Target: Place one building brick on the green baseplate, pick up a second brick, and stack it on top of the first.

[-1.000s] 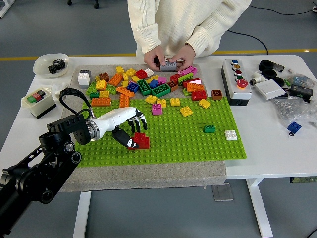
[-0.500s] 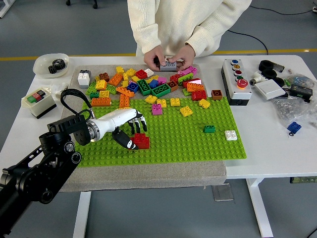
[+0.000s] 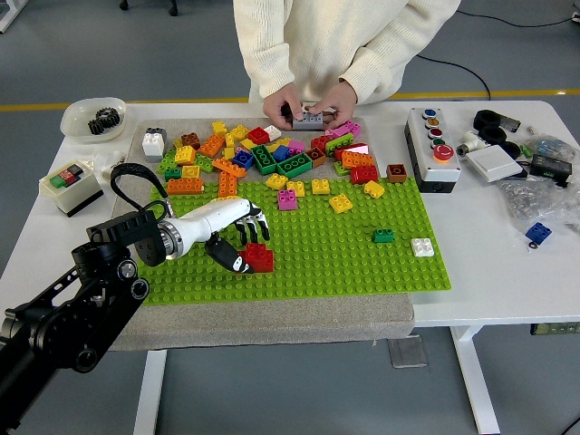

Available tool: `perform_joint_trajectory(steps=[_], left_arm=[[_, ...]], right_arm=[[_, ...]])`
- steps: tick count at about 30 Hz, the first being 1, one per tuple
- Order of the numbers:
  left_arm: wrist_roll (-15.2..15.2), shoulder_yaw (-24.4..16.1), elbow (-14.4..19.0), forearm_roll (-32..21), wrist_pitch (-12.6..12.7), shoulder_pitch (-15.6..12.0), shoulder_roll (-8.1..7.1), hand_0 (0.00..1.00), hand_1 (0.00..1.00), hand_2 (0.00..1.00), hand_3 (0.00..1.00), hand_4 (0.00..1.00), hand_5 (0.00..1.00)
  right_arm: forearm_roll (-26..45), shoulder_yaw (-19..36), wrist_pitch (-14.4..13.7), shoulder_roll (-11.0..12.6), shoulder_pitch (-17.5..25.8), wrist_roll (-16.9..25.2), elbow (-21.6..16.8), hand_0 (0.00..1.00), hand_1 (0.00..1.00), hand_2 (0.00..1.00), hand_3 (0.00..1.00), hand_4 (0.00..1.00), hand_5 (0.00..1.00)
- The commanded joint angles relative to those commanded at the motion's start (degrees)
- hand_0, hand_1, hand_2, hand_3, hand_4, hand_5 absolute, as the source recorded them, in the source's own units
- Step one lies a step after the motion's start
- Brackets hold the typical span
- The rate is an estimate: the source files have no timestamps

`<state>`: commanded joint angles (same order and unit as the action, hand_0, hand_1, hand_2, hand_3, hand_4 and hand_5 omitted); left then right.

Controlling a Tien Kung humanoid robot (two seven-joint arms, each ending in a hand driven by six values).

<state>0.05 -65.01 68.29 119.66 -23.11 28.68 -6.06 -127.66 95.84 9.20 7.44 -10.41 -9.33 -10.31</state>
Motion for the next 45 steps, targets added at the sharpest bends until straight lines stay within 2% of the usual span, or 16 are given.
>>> perform_joint_trajectory(steps=[25,26,31,32,45], left_arm=[[-0.06,-0.27,-0.03,-0.59,-0.70,0.15,-0.01,0.660,0.485,0.480,0.511,0.998,0.103],[-0.07,-0.27,-0.01,-0.66,-0.72,0.16,-0.01,0.702,0.529,0.501,0.521,0.998,0.135],[-0.10,-0.40,0.04,-1.11,-0.77,0.17,-0.01,0.702,0.529,0.501,0.521,0.998,0.135],[-0.11,-0.41,0.05,-1.21,-0.77,0.17,-0.01,0.730,0.559,0.521,0.555,0.998,0.155],[-0.69,-0.48,-0.30,-2.23,0.14,0.33,0.07,0.778,0.591,0.543,0.582,0.998,0.166]], right_arm=[[0.11,-0.02,-0.02,-0.01,-0.05,0.01,0.00,0.747,0.655,0.727,0.615,0.858,0.341],[0.12,-0.04,-0.01,-0.01,-0.04,0.00,0.00,0.748,0.656,0.727,0.616,0.859,0.341],[0.16,-0.03,-0.03,0.01,-0.01,0.00,0.00,0.748,0.656,0.727,0.616,0.859,0.341],[0.16,-0.03,-0.03,0.01,-0.01,0.00,0.00,0.749,0.656,0.727,0.615,0.859,0.341],[0.20,0.03,-0.04,0.02,-0.07,-0.01,0.00,0.749,0.655,0.727,0.616,0.858,0.341]])
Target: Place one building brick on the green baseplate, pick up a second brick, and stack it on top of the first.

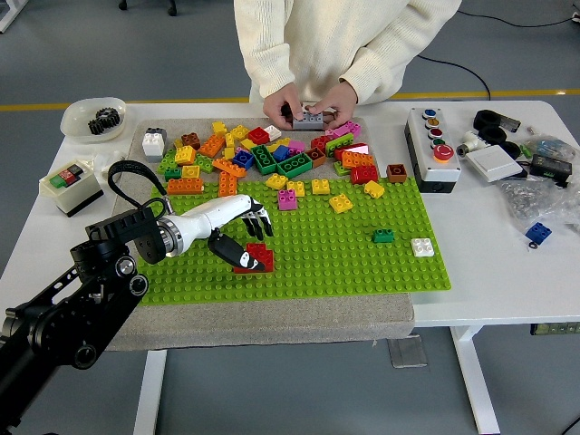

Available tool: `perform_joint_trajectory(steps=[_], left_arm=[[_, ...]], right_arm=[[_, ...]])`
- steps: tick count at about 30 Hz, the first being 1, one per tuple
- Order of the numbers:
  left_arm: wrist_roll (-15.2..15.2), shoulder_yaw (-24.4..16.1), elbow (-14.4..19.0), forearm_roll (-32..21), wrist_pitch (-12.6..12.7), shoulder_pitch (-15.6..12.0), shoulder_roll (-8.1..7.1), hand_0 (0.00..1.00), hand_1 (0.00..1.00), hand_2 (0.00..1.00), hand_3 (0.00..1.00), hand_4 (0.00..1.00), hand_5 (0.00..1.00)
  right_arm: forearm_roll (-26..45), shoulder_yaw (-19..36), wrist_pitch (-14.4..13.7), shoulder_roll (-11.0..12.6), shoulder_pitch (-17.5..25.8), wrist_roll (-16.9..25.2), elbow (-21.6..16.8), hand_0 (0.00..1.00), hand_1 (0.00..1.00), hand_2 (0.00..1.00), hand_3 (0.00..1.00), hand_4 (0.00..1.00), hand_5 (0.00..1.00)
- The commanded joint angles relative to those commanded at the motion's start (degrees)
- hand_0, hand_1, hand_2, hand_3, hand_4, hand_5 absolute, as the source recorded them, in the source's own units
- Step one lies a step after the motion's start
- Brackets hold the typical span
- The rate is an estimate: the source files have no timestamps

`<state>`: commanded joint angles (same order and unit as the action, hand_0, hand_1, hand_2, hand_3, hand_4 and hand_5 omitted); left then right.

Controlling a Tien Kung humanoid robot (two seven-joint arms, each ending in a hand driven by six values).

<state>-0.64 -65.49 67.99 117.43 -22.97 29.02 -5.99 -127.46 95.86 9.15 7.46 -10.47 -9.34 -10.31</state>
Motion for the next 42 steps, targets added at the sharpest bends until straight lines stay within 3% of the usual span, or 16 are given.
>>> perform_joint_trajectory(steps=[23,24,29,30,35,36,41,42], left_arm=[[-0.13,-1.86,3.82,-0.10,-0.43,-1.08,-0.97,0.797,0.602,0.564,0.574,0.998,0.219],[-0.14,-1.97,4.19,-0.22,-0.34,-1.27,-1.13,0.805,0.605,0.581,0.539,0.998,0.333],[-0.39,-2.76,6.17,-1.02,0.34,-2.34,-1.98,0.805,0.605,0.581,0.539,0.998,0.333],[-0.48,-2.94,6.45,-1.05,0.51,-2.47,-2.07,0.818,0.614,0.598,0.534,0.998,0.414],[-1.32,-3.38,7.58,-1.85,1.45,-3.36,-2.81,0.818,0.614,0.598,0.534,0.998,0.414],[-1.43,-3.40,7.63,-1.94,1.56,-3.44,-2.87,0.868,0.657,0.662,0.539,0.998,0.458],[-3.10,-3.70,8.12,-2.12,2.42,-4.13,-3.38,0.868,0.657,0.662,0.539,0.998,0.458],[-3.47,-3.68,8.17,-2.20,2.58,-4.25,-3.51,0.927,0.701,0.703,0.544,0.998,0.485]], right_arm=[[0.02,0.03,-0.03,-0.03,0.10,0.00,0.00,0.747,0.656,0.727,0.616,0.859,0.342],[0.01,0.03,-0.04,-0.02,0.11,0.00,0.00,0.747,0.656,0.727,0.616,0.859,0.341],[-0.10,0.03,-0.03,-0.06,0.18,0.03,0.00,0.747,0.656,0.727,0.616,0.859,0.341],[-0.10,0.01,-0.02,-0.08,0.19,0.03,0.00,0.747,0.656,0.727,0.616,0.858,0.342],[-0.12,-0.07,-0.02,-0.15,0.28,0.05,0.00,0.747,0.656,0.727,0.616,0.858,0.342],[-0.12,-0.08,-0.02,-0.15,0.30,0.05,0.00,0.747,0.656,0.727,0.614,0.858,0.341],[-0.26,-0.09,-0.02,-0.15,0.35,0.07,0.00,0.747,0.656,0.727,0.614,0.858,0.341],[-0.26,-0.09,-0.02,-0.15,0.35,0.08,0.00,0.748,0.656,0.727,0.614,0.857,0.342]])
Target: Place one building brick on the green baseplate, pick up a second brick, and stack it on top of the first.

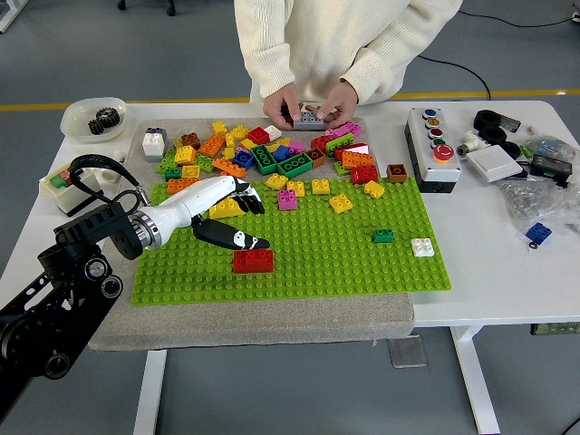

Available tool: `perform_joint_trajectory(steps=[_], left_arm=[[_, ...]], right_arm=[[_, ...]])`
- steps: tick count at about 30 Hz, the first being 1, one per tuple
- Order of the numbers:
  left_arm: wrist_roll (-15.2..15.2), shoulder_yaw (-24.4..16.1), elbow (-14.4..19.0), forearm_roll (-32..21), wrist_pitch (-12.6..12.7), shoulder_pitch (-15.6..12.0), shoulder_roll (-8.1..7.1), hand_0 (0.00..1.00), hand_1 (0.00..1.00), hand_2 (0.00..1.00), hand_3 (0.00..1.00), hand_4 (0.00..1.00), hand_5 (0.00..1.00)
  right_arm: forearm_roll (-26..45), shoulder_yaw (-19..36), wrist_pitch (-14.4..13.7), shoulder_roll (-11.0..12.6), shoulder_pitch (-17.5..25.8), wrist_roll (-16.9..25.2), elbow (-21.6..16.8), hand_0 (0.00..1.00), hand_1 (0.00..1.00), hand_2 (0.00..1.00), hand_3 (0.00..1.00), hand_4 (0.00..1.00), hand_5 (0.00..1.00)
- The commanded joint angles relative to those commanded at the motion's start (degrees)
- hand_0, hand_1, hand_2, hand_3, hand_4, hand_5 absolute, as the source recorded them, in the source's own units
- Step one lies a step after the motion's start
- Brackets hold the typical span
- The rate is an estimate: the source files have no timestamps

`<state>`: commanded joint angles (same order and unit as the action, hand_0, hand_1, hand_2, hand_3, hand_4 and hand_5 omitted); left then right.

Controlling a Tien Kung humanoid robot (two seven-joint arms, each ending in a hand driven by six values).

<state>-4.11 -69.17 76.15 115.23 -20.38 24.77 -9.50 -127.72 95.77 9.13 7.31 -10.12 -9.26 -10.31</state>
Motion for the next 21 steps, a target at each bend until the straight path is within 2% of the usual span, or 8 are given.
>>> perform_joint_trajectory(steps=[5,6,7,11,12,17,18,21], left_arm=[[-1.60,-0.06,0.00,0.07,0.50,-0.42,-0.34,0.927,0.701,0.703,0.544,0.998,0.485],[-1.88,-0.02,0.00,0.12,0.58,-0.49,-0.43,0.973,0.729,0.739,0.544,0.998,0.531],[-2.22,0.04,-0.01,0.17,0.70,-0.60,-0.52,0.973,0.729,0.739,0.544,0.998,0.531],[-4.57,0.41,-0.14,0.44,2.14,-1.24,-0.91,0.973,0.729,0.739,0.544,0.998,0.531],[-5.27,0.47,-0.13,0.63,2.68,-1.41,-0.99,0.998,0.779,0.773,0.547,0.998,0.579],[-8.17,1.06,-0.27,1.59,4.17,-2.18,-1.52,0.998,0.779,0.773,0.547,0.998,0.579],[-8.77,1.17,-0.33,1.84,4.54,-2.33,-1.59,0.998,0.842,0.823,0.563,0.998,0.678],[-10.17,1.41,-0.56,2.58,5.74,-2.65,-1.75,0.998,0.842,0.823,0.563,0.998,0.678]], right_arm=[[-0.12,0.03,0.01,0.00,0.00,0.01,0.00,0.748,0.656,0.727,0.614,0.857,0.342],[-0.10,0.02,0.00,0.00,-0.01,0.01,0.00,0.749,0.656,0.727,0.615,0.857,0.342],[-0.09,0.02,0.00,0.00,-0.03,0.02,0.00,0.749,0.656,0.727,0.615,0.857,0.342],[-0.01,0.03,-0.02,0.00,-0.06,0.03,0.00,0.749,0.656,0.727,0.615,0.857,0.342],[0.02,0.03,-0.02,-0.01,-0.06,0.02,0.00,0.748,0.655,0.727,0.614,0.858,0.343],[0.13,0.09,-0.07,0.01,-0.08,0.02,0.00,0.748,0.655,0.727,0.614,0.858,0.343],[0.16,0.10,-0.08,0.02,-0.09,0.02,0.00,0.748,0.654,0.727,0.613,0.857,0.345],[0.18,0.13,-0.09,0.04,-0.08,0.01,0.00,0.748,0.654,0.727,0.613,0.857,0.345]])
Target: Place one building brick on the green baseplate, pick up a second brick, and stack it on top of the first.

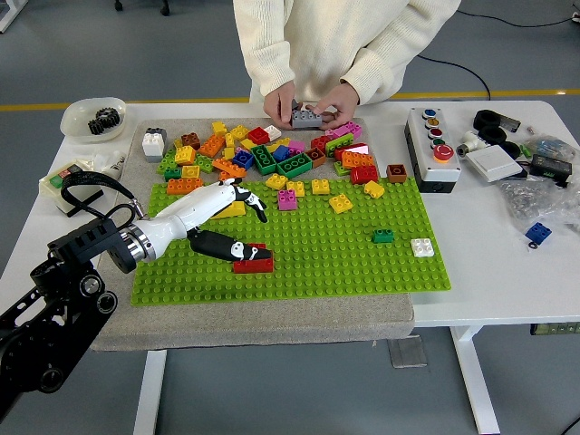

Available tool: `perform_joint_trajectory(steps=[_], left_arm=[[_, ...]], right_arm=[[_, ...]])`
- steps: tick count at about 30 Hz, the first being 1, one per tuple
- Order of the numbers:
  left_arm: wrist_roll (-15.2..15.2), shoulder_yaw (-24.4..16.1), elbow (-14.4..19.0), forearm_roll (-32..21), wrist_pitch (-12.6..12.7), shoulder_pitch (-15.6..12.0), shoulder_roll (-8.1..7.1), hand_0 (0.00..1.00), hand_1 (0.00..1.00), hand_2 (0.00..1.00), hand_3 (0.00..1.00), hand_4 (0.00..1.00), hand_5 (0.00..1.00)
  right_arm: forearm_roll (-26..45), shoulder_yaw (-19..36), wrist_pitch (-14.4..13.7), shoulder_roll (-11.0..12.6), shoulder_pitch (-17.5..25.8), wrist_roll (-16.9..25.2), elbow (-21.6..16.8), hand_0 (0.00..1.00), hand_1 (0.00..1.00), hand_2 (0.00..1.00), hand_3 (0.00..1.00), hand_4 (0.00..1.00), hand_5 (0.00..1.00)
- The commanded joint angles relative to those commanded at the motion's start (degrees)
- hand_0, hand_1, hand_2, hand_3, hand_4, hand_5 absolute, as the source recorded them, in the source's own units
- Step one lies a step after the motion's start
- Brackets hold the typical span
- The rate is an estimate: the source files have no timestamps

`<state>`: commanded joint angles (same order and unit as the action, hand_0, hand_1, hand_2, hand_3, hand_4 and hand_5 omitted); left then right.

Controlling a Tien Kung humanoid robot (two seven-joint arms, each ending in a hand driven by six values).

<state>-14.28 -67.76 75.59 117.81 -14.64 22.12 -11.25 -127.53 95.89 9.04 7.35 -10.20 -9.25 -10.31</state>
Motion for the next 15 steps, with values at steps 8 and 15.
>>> perform_joint_trajectory(steps=[8,15], left_arm=[[-3.91,1.81,-2.02,1.37,4.19,-0.17,-0.99,0.998,0.857,0.836,0.569,0.998,0.695],[-6.30,3.97,-4.81,1.55,6.59,0.40,-1.45,0.998,0.864,0.830,0.572,0.998,0.710]], right_arm=[[0.27,-0.04,-0.05,0.00,-0.08,0.00,0.00,0.748,0.656,0.727,0.613,0.857,0.345],[0.51,-0.15,-0.08,-0.01,-0.18,0.02,0.00,0.748,0.655,0.727,0.613,0.857,0.349]])
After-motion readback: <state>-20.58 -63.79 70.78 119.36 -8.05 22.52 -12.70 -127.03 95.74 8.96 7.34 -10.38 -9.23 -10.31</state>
